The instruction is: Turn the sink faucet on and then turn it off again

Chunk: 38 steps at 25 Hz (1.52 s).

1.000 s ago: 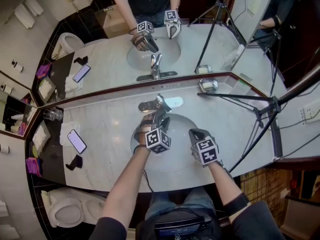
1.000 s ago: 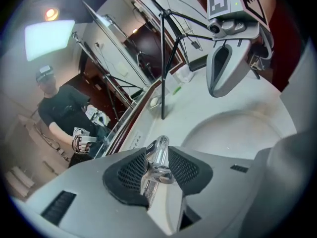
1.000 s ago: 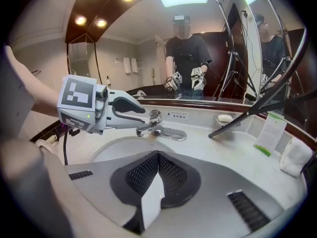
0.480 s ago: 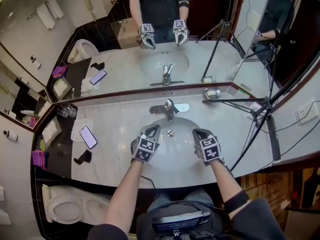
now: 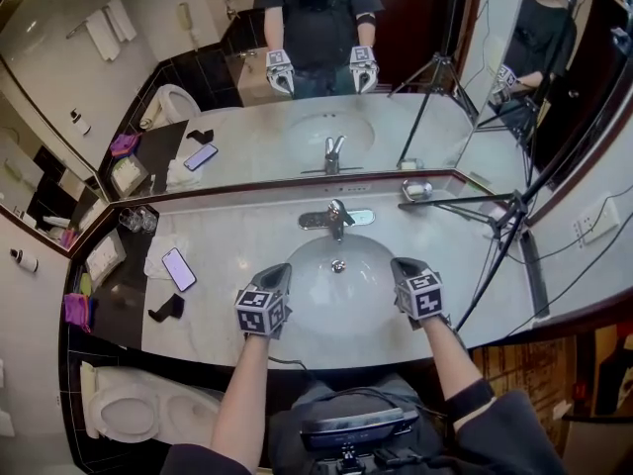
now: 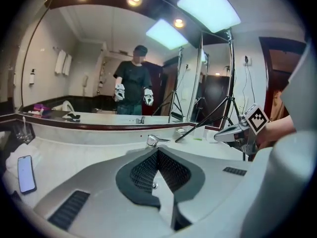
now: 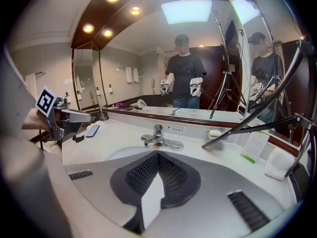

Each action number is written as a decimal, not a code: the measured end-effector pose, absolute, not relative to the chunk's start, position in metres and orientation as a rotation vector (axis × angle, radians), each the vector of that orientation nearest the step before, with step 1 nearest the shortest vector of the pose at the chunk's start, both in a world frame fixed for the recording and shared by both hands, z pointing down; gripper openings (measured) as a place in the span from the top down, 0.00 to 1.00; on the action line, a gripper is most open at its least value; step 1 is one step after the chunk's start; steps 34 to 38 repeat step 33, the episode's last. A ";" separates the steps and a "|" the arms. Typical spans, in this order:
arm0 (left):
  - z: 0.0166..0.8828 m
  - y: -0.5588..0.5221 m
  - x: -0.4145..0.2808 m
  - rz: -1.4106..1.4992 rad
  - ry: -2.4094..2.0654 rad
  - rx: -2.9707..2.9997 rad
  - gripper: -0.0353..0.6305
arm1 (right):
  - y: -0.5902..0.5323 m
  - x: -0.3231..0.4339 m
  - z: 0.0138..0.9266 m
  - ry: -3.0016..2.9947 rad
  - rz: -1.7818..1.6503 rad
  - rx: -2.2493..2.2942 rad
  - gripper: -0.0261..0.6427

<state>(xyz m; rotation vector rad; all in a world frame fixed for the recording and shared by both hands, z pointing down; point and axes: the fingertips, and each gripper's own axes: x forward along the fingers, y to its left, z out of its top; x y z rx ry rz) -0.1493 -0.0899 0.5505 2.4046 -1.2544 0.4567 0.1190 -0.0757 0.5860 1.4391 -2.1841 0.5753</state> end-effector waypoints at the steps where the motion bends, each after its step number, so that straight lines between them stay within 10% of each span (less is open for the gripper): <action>1: 0.550 -0.087 -0.153 0.454 -1.268 2.396 0.95 | -0.074 0.121 0.587 -2.187 0.580 1.442 0.94; 38: 0.562 -0.058 -0.176 0.486 -1.345 2.333 0.95 | -0.067 0.129 0.590 -2.168 0.554 1.420 0.94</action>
